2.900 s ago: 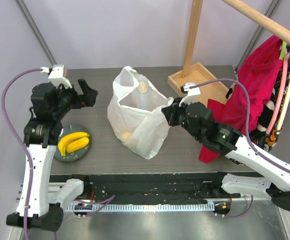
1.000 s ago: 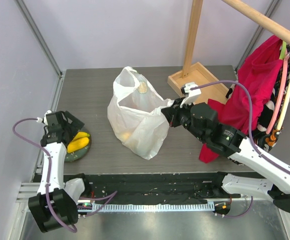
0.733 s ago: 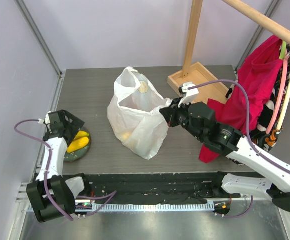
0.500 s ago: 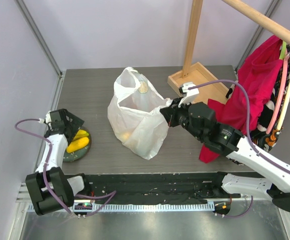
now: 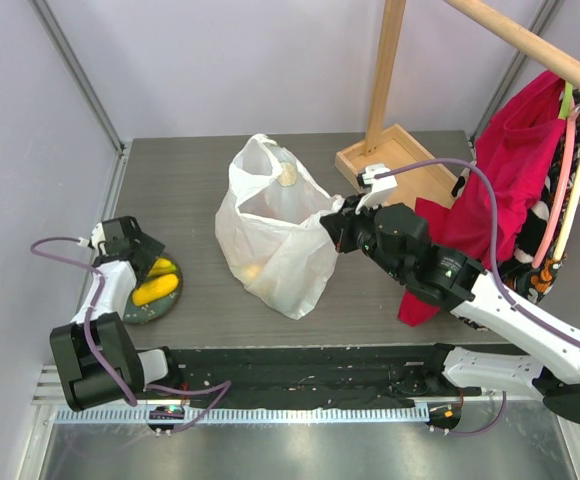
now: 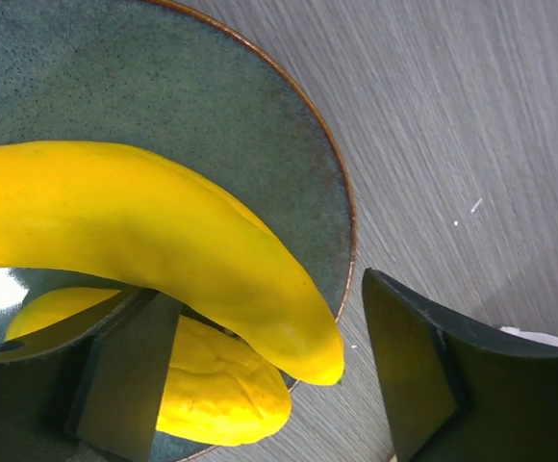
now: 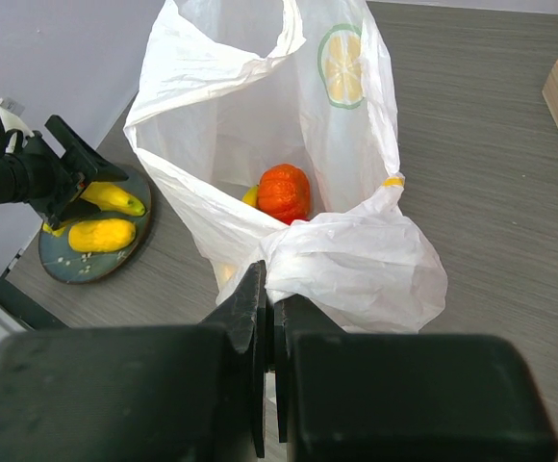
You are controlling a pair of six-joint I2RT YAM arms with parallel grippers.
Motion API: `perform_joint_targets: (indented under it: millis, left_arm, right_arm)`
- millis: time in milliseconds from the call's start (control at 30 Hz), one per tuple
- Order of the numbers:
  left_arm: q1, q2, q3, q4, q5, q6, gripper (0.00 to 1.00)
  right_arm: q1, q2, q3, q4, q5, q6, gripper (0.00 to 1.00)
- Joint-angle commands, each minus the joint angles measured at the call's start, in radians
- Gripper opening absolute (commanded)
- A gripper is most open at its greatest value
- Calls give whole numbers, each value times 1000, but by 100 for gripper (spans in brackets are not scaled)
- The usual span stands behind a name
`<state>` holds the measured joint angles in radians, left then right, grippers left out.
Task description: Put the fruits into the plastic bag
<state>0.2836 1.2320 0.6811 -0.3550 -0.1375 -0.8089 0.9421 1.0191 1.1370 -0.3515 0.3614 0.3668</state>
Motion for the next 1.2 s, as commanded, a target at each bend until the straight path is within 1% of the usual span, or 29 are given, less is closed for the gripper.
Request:
perform_joint_targets:
  millis: [0, 67, 100, 167, 200, 233, 367, 400, 467, 600, 667, 700, 733, 767, 800, 833, 900, 933, 1000, 1033, 1100, 1133, 1167]
  left_arm:
    - [12, 26, -3, 53, -36, -3, 73]
    - [12, 21, -9, 65, -22, 2, 63]
    - [12, 15, -12, 70, -17, 2, 55]
    - [12, -8, -17, 76, -10, 2, 48]
    - [12, -18, -15, 74, -8, 5, 43]
    - [12, -28, -8, 73, -7, 8, 42]
    - [14, -68, 46, 39, 10, 40, 30]
    - [12, -86, 67, 36, 15, 46, 22]
    - [9, -111, 90, 33, 29, 62, 12]
    - [-36, -170, 188, 25, 39, 82, 4]
    - [-127, -204, 237, 16, 23, 97, 2]
    - [-168, -210, 295, 13, -11, 106, 2]
    - [-264, -216, 328, 11, -23, 119, 2]
    - [-327, -213, 362, 13, -39, 157, 2]
    - [-381, -209, 433, 11, -53, 175, 2]
    - [-485, -198, 469, 13, -60, 189, 2]
    - [-579, -163, 561, 39, -47, 226, 2]
    - [-669, -152, 584, 80, -22, 237, 2]
    - [-753, -117, 630, 140, 13, 255, 1]
    - [-832, -103, 641, 198, 30, 263, 1]
    - [-901, -54, 669, 244, 36, 289, 1]
    - [-956, -34, 678, 276, 41, 296, 1]
    - [-983, -13, 687, 292, 50, 309, 1]
  right_arm:
    - [-6, -5, 38, 45, 21, -16, 1]
    - [-5, -5, 37, 46, 24, -16, 1]
    - [-5, -5, 35, 46, 24, -14, 1]
    - [-6, -5, 36, 46, 25, -14, 1]
    - [-6, -4, 35, 45, 25, -14, 1]
    - [-6, -1, 35, 45, 25, -15, 1]
    - [-6, 3, 43, 46, 22, -14, 1]
    - [-8, 4, 44, 45, 22, -14, 1]
    - [-6, 3, 46, 46, 27, -17, 1]
    - [-6, 6, 52, 45, 25, -20, 1]
    - [-6, 6, 55, 45, 27, -20, 1]
    - [-6, 9, 55, 45, 27, -22, 1]
    - [-8, 9, 56, 45, 28, -22, 1]
    - [-8, 13, 56, 45, 28, -20, 1]
    - [-8, 12, 56, 46, 28, -20, 1]
    - [-6, 16, 59, 45, 28, -20, 1]
    - [-6, 19, 58, 46, 27, -14, 1]
    - [-6, 21, 60, 45, 25, -12, 1]
    - [-6, 19, 60, 45, 22, -6, 1]
    - [-6, 18, 61, 45, 21, -3, 1]
    - [-6, 16, 61, 45, 22, -2, 1]
    - [-6, 13, 61, 45, 24, 0, 1]
    - [-8, 13, 61, 42, 24, 0, 1]
